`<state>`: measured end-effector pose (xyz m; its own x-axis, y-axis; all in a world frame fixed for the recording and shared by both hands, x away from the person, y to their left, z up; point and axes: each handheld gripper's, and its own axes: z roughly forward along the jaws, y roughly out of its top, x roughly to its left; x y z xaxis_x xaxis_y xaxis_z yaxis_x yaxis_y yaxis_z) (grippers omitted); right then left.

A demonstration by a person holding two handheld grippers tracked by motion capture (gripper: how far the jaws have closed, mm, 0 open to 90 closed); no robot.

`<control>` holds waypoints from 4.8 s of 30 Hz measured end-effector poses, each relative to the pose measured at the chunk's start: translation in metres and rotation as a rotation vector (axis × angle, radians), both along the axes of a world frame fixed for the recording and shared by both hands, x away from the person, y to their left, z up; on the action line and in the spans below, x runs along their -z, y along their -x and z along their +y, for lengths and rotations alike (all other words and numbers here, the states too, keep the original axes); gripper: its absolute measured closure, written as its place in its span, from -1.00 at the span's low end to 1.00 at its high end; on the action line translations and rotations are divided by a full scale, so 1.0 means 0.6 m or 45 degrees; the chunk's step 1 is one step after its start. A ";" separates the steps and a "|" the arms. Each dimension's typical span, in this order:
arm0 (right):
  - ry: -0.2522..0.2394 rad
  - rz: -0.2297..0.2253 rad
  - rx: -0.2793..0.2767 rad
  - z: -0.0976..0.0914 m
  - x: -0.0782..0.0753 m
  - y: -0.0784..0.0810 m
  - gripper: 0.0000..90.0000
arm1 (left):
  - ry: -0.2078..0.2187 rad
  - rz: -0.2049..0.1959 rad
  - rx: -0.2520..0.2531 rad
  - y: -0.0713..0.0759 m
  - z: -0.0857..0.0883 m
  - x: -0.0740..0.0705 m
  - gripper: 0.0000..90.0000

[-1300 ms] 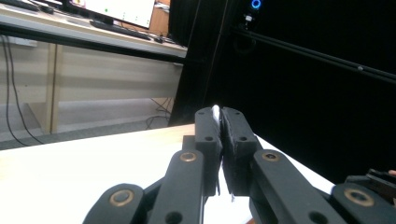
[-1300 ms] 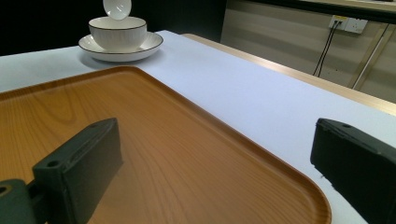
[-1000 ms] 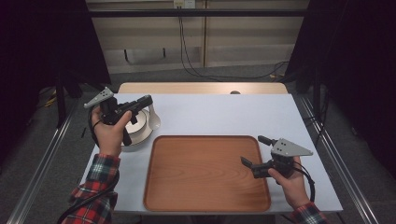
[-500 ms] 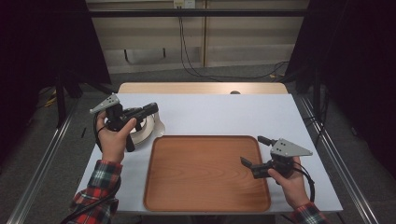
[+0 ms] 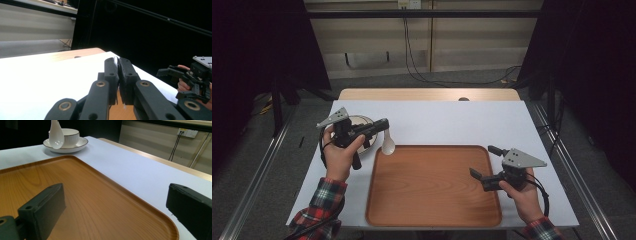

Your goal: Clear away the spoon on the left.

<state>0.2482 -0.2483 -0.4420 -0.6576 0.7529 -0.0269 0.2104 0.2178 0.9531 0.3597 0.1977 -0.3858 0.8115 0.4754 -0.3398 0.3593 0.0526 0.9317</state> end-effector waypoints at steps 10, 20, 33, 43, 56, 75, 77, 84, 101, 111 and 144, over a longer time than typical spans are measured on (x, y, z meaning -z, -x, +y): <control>-0.012 -0.010 0.014 -0.001 -0.002 0.001 -0.97 | 0.004 0.008 0.041 0.014 -0.014 0.006 0.91; -0.047 -0.029 0.008 -0.006 -0.006 0.002 -0.97 | 0.006 0.025 0.093 0.030 -0.025 0.013 0.91; -0.061 -0.046 0.015 -0.008 -0.009 0.004 -0.97 | -0.012 0.083 0.168 0.043 -0.039 0.031 0.91; -0.058 -0.041 0.017 -0.008 -0.009 0.004 -0.97 | -0.020 0.118 0.214 0.056 -0.045 0.041 0.91; -0.051 -0.027 -0.009 -0.008 -0.009 0.004 -0.97 | -0.041 0.154 0.249 0.073 -0.054 0.059 0.91; -0.055 -0.028 -0.005 -0.007 -0.008 0.004 -0.97 | -0.037 0.186 0.292 0.091 -0.060 0.068 0.90; -0.053 -0.031 -0.008 -0.007 -0.008 0.003 -0.97 | -0.026 0.189 0.298 0.093 -0.059 0.069 0.90; -0.048 -0.030 -0.005 -0.006 -0.007 0.003 -0.97 | -0.009 0.206 0.310 0.101 -0.061 0.072 0.90; -0.041 -0.033 -0.002 -0.003 -0.007 0.004 -0.96 | 0.014 0.227 0.345 0.118 -0.070 0.076 0.90; -0.036 -0.032 -0.020 -0.002 -0.007 0.004 -0.96 | 0.019 0.232 0.385 0.123 -0.079 0.079 0.90; -0.031 -0.014 -0.032 0.002 -0.004 0.005 -0.96 | -0.092 0.205 0.322 0.105 -0.075 0.102 0.70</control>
